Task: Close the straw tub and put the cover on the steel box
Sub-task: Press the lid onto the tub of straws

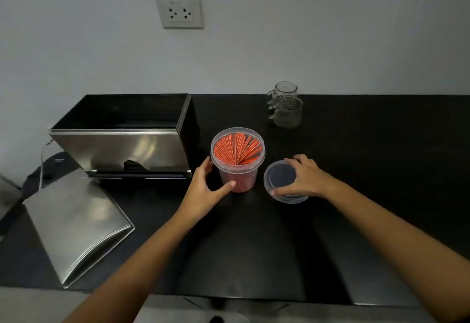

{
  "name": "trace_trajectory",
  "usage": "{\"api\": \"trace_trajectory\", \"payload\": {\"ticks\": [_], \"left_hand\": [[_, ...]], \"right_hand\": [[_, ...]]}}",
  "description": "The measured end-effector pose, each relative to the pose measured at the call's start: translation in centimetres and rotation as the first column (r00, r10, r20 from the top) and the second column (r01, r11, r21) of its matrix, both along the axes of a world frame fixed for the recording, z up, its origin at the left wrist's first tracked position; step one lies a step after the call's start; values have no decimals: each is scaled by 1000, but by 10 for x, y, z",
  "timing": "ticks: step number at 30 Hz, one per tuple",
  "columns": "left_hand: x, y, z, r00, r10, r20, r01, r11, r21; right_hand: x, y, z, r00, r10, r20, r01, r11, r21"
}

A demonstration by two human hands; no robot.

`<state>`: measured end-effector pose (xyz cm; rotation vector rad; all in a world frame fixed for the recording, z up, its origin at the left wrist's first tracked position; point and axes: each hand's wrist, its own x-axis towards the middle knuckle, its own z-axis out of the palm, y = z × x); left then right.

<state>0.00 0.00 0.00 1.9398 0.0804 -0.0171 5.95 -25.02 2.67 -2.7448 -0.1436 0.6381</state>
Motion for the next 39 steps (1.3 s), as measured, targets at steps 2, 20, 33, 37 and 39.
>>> {"api": "trace_trajectory", "payload": {"ticks": [2, 20, 33, 37, 39], "left_hand": [[6, 0, -1, 1000, -18, 12, 18, 1000, 1], [33, -3, -3, 982, -182, -39, 180, 982, -61], [37, -1, -5, 977, -214, -12, 213, 974, -74], [37, -2, -9, 977, -212, 18, 213, 973, -93], [37, -2, -8, 973, -226, 35, 229, 968, -101]], "right_hand": [[-2, 1, 1, 1000, -16, -3, 16, 1000, -14], [-11, -2, -25, 987, -150, 50, 146, 987, 68], [6, 30, 72, 952, -245, 185, 117, 846, 521], [4, 57, 78, 977, -48, 207, -50, 896, 441], [3, 66, 75, 973, 36, 226, -120, 921, 371]]}}
